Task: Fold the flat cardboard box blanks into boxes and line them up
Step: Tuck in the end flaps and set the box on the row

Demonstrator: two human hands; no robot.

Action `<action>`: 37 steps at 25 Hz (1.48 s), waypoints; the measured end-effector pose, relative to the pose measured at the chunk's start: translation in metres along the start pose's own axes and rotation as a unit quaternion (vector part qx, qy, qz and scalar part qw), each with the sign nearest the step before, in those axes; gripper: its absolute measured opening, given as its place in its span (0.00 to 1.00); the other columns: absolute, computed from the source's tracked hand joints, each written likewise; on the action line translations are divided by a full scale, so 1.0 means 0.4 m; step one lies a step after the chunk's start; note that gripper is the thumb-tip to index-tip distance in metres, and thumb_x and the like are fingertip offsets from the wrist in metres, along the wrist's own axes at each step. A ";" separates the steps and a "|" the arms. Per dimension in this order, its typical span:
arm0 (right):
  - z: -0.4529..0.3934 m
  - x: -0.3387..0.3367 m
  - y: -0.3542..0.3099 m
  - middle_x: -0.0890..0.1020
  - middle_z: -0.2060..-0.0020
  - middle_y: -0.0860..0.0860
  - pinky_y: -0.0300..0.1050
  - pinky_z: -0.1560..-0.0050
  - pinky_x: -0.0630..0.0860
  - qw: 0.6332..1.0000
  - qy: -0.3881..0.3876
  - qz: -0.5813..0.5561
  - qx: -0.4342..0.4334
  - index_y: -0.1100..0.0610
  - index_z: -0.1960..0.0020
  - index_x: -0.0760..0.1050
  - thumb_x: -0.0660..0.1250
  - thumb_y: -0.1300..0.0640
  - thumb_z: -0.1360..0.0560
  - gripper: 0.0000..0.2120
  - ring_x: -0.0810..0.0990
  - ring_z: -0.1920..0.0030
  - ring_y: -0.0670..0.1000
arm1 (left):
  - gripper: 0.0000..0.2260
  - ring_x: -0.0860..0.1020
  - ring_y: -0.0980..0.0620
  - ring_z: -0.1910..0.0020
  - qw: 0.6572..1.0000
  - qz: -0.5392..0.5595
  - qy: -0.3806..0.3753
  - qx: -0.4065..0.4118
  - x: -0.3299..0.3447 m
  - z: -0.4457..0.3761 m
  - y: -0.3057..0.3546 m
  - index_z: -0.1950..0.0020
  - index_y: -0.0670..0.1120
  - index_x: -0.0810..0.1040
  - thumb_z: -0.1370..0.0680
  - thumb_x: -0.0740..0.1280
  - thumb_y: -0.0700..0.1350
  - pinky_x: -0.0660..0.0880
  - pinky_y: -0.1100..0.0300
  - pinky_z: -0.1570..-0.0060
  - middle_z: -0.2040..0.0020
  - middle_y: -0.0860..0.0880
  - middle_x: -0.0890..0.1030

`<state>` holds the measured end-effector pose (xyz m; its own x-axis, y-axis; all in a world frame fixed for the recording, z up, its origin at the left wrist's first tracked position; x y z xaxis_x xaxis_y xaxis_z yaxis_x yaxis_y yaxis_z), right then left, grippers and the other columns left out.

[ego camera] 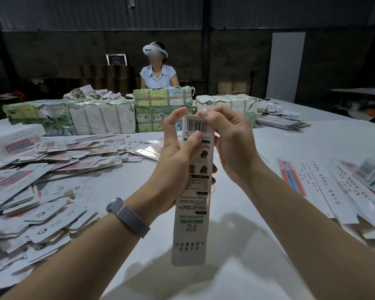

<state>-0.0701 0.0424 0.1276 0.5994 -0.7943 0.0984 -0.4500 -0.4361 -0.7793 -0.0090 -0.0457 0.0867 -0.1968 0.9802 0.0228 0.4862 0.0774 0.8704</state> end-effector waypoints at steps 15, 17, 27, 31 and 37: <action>-0.017 -0.012 0.006 0.85 0.58 0.51 0.43 0.61 0.79 0.997 -0.001 0.069 0.016 0.60 0.50 0.84 0.63 0.64 0.21 0.10 0.84 0.58 0.50 | 0.18 0.83 0.39 0.63 0.999 -0.011 -0.034 -0.007 -0.003 -0.001 -0.008 0.30 0.68 0.60 0.16 0.58 0.50 0.80 0.48 0.66 0.60 0.45 0.84; -0.016 -0.015 0.001 0.84 0.60 0.52 0.42 0.62 0.79 0.998 0.008 0.065 0.009 0.59 0.51 0.84 0.63 0.64 0.20 0.10 0.83 0.60 0.50 | 0.18 0.83 0.39 0.64 0.999 -0.015 -0.038 -0.004 0.000 -0.002 -0.005 0.32 0.69 0.61 0.18 0.59 0.51 0.80 0.48 0.67 0.58 0.47 0.84; -0.024 -0.019 -0.021 0.85 0.64 0.50 0.42 0.62 0.81 0.991 -0.040 0.117 0.042 0.53 0.54 0.85 0.64 0.63 0.21 0.12 0.84 0.61 0.49 | 0.20 0.83 0.41 0.64 0.997 -0.057 -0.044 0.011 -0.007 -0.005 0.003 0.30 0.69 0.60 0.15 0.58 0.47 0.81 0.49 0.66 0.55 0.41 0.81; -0.023 -0.011 -0.042 0.86 0.63 0.48 0.36 0.64 0.78 0.987 -0.065 0.147 0.008 0.52 0.54 0.83 0.63 0.63 0.20 0.12 0.85 0.61 0.46 | 0.19 0.83 0.40 0.63 0.998 -0.057 -0.033 0.008 -0.008 -0.006 0.012 0.30 0.71 0.61 0.17 0.59 0.51 0.81 0.48 0.67 0.56 0.43 0.81; -0.011 0.020 -0.045 0.85 0.56 0.48 0.38 0.62 0.79 0.985 -0.090 0.149 -0.023 0.56 0.43 0.81 0.59 0.62 0.18 0.12 0.85 0.59 0.46 | 0.17 0.83 0.40 0.64 1.000 -0.024 -0.009 0.012 -0.016 -0.010 0.017 0.28 0.67 0.62 0.14 0.56 0.49 0.80 0.49 0.67 0.58 0.46 0.84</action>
<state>-0.0602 0.0423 0.1452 0.5425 -0.8039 -0.2440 -0.6503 -0.2180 -0.7278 -0.0077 -0.0523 0.0946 -0.2060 0.9782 -0.0277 0.4968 0.1289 0.8582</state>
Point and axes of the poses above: each hand's wrist, its own z-axis away from the middle knuckle, its own x-axis out of the palm, y = z × x, the point moved 8 cm from there along -z, towards the middle knuckle
